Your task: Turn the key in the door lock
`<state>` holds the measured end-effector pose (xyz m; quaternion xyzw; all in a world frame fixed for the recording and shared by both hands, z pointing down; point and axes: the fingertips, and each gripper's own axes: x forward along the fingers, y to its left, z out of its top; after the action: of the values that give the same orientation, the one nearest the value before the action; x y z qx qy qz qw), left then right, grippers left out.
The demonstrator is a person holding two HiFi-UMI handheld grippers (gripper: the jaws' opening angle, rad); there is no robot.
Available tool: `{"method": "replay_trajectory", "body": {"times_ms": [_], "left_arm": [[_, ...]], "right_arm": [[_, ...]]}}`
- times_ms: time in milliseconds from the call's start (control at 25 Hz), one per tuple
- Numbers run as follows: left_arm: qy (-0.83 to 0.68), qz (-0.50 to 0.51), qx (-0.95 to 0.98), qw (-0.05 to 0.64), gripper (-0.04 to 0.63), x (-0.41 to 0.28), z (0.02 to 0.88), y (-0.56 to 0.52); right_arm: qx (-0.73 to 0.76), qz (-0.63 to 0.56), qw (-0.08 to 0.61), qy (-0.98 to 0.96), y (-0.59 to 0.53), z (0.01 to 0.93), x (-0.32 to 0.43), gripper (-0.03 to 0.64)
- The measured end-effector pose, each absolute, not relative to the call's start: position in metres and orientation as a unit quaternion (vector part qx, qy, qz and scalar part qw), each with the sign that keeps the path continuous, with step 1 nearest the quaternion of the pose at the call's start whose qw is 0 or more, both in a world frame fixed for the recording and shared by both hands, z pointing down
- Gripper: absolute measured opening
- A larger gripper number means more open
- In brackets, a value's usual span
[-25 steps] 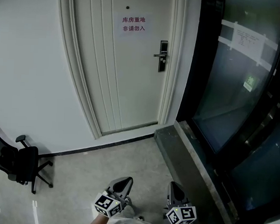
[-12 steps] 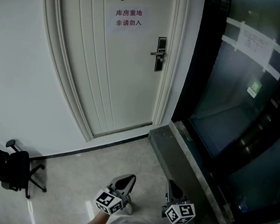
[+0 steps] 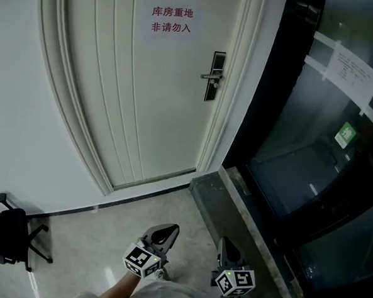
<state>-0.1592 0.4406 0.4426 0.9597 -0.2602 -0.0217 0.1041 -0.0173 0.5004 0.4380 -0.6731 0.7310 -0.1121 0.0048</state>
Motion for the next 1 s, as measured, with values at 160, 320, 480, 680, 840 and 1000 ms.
{"method": "replay_trajectory", "body": {"times_ms": [160, 320, 480, 680, 840, 1000], "left_arm": [[-0.269, -0.012, 0.957, 0.108, 0.003, -0.163, 0.450, 0.407], [-0.271, -0.008, 0.957, 0.108, 0.003, -0.160, 0.452, 0.382], [-0.285, -0.003, 0.953, 0.107, 0.003, -0.150, 0.459, 0.354], [-0.312, 0.011, 0.942, 0.123, 0.003, -0.131, 0.475, 0.311], [-0.319, 0.003, 0.941, 0.111, 0.003, -0.098, 0.467, 0.268], [-0.346, 0.015, 0.931, 0.116, 0.004, -0.071, 0.464, 0.220]], "right_arm": [[-0.667, -0.114, -0.002, 0.736, 0.468, 0.446, -0.023, 0.002], [-0.664, -0.123, -0.009, 0.737, 0.441, 0.454, -0.020, 0.002], [-0.657, -0.133, -0.016, 0.742, 0.411, 0.468, -0.011, 0.002], [-0.638, -0.134, -0.017, 0.758, 0.357, 0.478, 0.010, 0.002], [-0.617, -0.135, -0.022, 0.775, 0.301, 0.477, 0.037, 0.002], [-0.584, -0.139, -0.033, 0.799, 0.246, 0.478, 0.055, 0.002]]}}
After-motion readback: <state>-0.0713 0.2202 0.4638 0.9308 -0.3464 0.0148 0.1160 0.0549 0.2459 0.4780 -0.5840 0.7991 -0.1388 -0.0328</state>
